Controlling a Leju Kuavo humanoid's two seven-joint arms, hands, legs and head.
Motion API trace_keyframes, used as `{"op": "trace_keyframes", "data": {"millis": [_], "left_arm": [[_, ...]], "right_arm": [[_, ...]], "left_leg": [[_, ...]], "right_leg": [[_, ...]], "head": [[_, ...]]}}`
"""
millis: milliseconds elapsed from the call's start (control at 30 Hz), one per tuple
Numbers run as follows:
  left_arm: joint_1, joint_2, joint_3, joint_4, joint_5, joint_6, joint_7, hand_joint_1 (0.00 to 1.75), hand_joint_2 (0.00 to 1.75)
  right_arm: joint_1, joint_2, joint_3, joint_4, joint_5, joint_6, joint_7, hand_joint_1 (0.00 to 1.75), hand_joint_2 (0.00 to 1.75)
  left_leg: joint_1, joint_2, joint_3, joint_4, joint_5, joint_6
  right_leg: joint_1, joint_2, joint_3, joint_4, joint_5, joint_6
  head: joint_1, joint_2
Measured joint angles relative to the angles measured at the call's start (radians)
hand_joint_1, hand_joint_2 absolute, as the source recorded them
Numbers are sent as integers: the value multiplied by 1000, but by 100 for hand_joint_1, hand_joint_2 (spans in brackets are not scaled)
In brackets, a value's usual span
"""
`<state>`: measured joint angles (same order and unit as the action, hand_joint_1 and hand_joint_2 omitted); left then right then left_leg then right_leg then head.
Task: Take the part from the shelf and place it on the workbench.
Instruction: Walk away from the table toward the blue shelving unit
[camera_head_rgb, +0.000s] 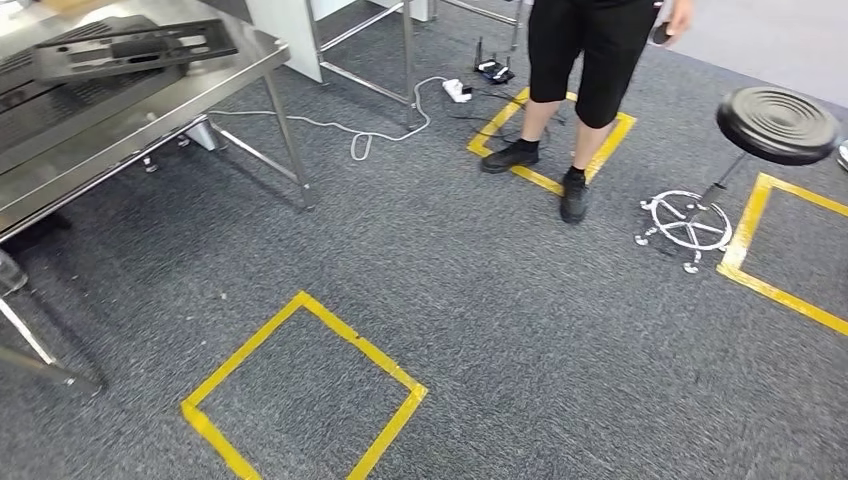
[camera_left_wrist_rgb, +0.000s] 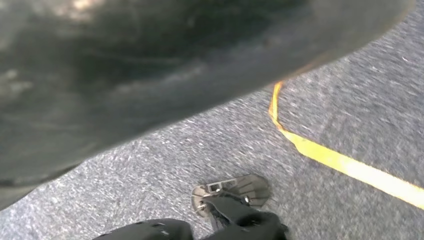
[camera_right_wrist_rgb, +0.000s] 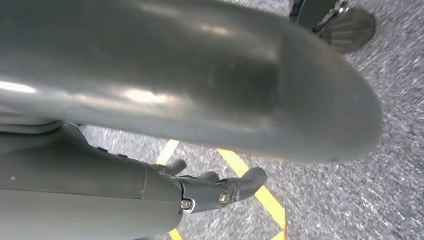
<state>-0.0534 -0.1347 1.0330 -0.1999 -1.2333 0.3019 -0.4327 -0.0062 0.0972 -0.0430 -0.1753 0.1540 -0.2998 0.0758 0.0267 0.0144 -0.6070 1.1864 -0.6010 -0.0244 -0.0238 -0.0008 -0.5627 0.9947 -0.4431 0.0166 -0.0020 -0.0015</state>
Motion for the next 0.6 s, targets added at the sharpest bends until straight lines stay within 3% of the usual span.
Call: {"op": "trace_keyframes", "data": {"millis": [67, 100, 167, 233, 300, 367, 433, 500, 567, 600], "left_arm": [[3, 0, 0, 0, -1, 3, 0, 0, 0], [3, -1, 0, 0, -1, 5, 0, 0, 0], [3, -1, 0, 0, -2, 10, 0, 0, 0], [3, -1, 0, 0, -3, 16, 0, 0, 0], [2, -1, 0, 0, -4, 21, 0, 0, 0], [0, -2, 0, 0, -3, 26, -2, 0, 0], [-1, -1, 0, 0, -4, 28, -4, 0, 0], [-2, -1, 0, 0, -4, 32, -4, 0, 0], [-1, -1, 0, 0, -5, 39, -1, 0, 0], [-1, -1, 0, 0, -6, 42, 0, 0, 0]], "right_arm": [[-1, 1, 0, 0, 1, 0, 0, 0, 0], [0, 1, 0, 0, 2, 0, 0, 0, 0], [0, 1, 0, 0, 4, 2, 0, 0, 0], [0, 1, 0, 0, 7, 4, -1, 0, 0], [-1, 0, 0, 0, 10, 5, -1, 0, 0], [3, -1, 0, 0, 11, 5, -1, 0, 0], [5, -2, 0, 0, 12, 6, -1, 0, 0], [2, -1, 0, 0, 13, 8, -1, 0, 0], [-1, -1, 0, 0, 15, 11, -1, 0, 0], [-1, -1, 0, 0, 16, 12, -1, 0, 0]], "left_leg": [[-1, -16, -55, 112, -41, 0], [-1, -18, -62, 121, -31, 0], [2, -29, -25, 29, 37, 2], [7, -73, 28, -92, 92, 6], [4, -95, 44, -136, 101, 15], [-1, -73, 43, -141, 105, 30], [1, -50, 45, -147, 110, 45], [-1, -24, 45, -150, 111, 55], [-5, 6, 44, -150, 109, 58], [-6, 19, 44, -150, 108, 59]], "right_leg": [[4, 28, 1, 1, 0, -2], [5, 44, 2, 1, -1, -2], [5, 76, 6, 3, -1, -1], [8, 103, 2, 11, -5, 5], [8, 123, -8, 15, -6, 17], [3, 138, -21, 13, -3, 29], [6, 106, -44, 46, -19, 33], [9, 44, -104, 161, -71, 28], [7, 15, -171, 288, -116, 29], [5, 10, -183, 310, -119, 35]], "head": [[-1, 0], [-1, 0], [-1, 0], [-1, 0], [-1, 0], [-2, 0], [2, 0], [8, 0], [9, 0], [10, 0]]}}
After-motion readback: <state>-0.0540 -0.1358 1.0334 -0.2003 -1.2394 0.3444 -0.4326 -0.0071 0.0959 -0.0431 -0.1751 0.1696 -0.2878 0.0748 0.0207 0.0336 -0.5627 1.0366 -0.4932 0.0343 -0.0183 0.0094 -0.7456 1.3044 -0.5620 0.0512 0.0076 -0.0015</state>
